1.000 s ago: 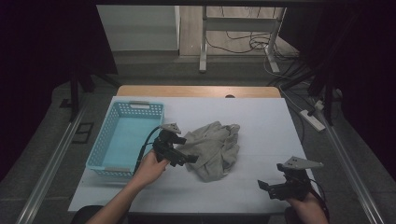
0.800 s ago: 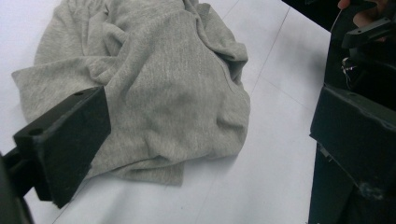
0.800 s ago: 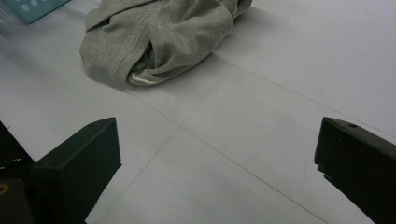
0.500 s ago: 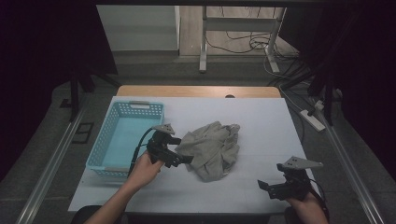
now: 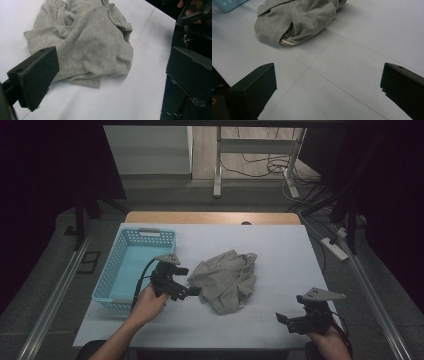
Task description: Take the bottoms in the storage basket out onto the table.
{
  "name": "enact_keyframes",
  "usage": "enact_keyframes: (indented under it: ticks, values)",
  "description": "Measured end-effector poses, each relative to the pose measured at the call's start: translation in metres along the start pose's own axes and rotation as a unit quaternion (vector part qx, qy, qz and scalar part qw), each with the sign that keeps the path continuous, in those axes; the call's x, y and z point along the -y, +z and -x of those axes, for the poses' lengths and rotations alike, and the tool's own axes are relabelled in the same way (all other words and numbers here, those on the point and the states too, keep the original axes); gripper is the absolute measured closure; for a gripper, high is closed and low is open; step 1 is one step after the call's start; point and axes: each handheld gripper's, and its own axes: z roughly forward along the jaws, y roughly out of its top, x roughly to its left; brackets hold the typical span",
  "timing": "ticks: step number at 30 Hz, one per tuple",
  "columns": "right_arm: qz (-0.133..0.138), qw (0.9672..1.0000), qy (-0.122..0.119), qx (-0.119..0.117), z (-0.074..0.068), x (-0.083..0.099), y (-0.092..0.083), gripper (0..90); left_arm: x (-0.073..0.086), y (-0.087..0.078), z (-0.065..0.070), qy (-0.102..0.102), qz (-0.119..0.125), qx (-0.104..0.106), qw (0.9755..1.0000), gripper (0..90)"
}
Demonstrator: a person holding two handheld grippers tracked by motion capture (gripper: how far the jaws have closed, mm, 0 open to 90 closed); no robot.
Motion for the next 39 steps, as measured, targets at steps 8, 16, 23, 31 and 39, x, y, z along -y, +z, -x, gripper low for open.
enact_keyframes:
  ticks: [8,16,23,31,39]
  values:
    - [0.002,1.0000,0.002,0.000,0.000,0.000,0.000,0.7,0.005,-0.008,0.001,-0.003,0.005,-0.003,1.0000,0.0]
    - [0.001,1.0000,0.003,-0.002,0.001,0.000,0.000,0.7,0.010,-0.014,0.003,-0.003,0.009,-0.008,0.9999,0.0]
    - [-0.001,1.0000,0.001,-0.002,0.001,0.000,0.000,0.7,0.015,-0.021,0.004,-0.007,0.014,-0.013,0.9998,0.0]
    - [-0.003,1.0000,0.001,-0.003,0.000,0.000,0.000,0.8,0.022,-0.030,0.005,-0.008,0.019,-0.020,0.9996,0.0]
    - [-0.004,1.0000,-0.001,0.000,-0.001,0.000,0.001,0.8,0.032,-0.037,0.005,-0.018,0.024,-0.024,0.9993,0.0]
